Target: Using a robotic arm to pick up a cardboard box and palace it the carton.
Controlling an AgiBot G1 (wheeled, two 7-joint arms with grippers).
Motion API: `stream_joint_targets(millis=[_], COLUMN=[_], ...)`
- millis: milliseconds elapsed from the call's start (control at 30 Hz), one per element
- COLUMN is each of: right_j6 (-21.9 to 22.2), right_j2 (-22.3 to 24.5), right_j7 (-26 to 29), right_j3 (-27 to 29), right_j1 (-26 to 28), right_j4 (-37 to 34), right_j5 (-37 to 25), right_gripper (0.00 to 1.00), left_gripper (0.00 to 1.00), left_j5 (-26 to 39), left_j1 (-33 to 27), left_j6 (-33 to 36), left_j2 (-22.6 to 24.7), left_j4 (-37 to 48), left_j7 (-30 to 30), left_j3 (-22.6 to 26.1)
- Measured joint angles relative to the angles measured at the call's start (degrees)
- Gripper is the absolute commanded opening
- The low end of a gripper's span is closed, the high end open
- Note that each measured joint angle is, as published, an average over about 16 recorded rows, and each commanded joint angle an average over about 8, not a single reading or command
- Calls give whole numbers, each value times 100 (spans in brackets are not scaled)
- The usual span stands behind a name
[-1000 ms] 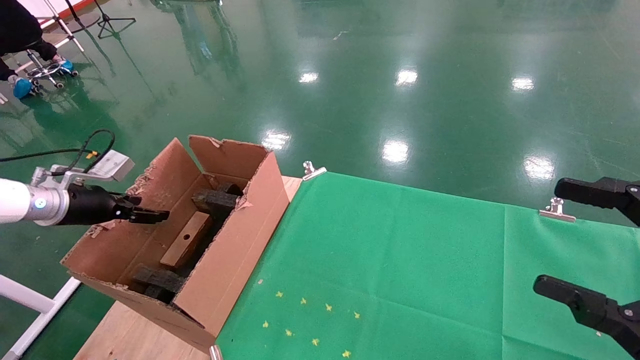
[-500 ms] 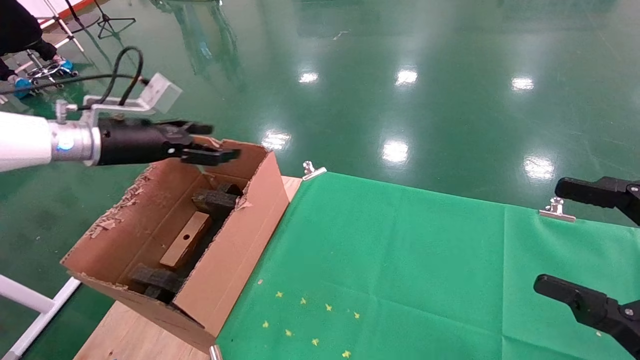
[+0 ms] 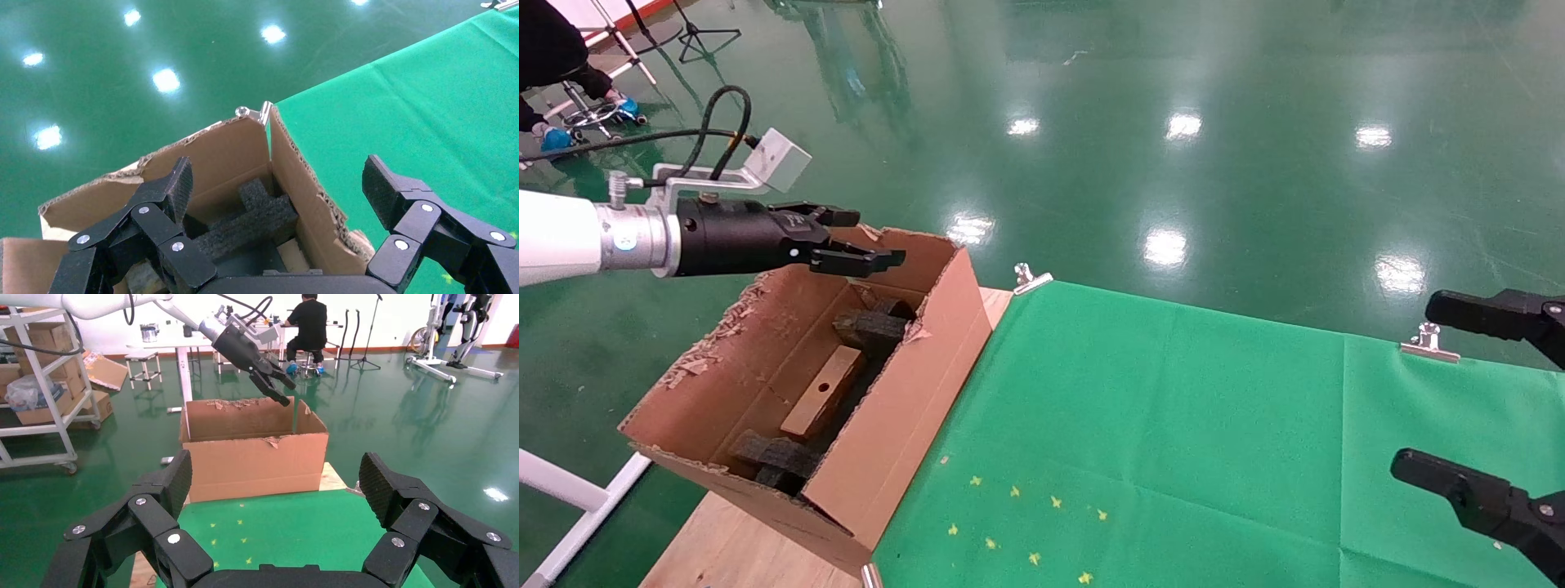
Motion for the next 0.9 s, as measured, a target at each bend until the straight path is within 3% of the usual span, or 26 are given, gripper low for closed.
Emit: stream_joint_targets(millis=[900], right_j6=[0], right_j2=[0], right_j7=[0], right_j3=[0], right_j1=[0], right_j4=[0], right_j5=[0], right_gripper=[100], left_gripper=[100], left_j5=[-2002], left_j1=[1456], left_j6=[458], left_j2=[-179], left_j4=[-2169], left_j7=[41], left_j3=[-374])
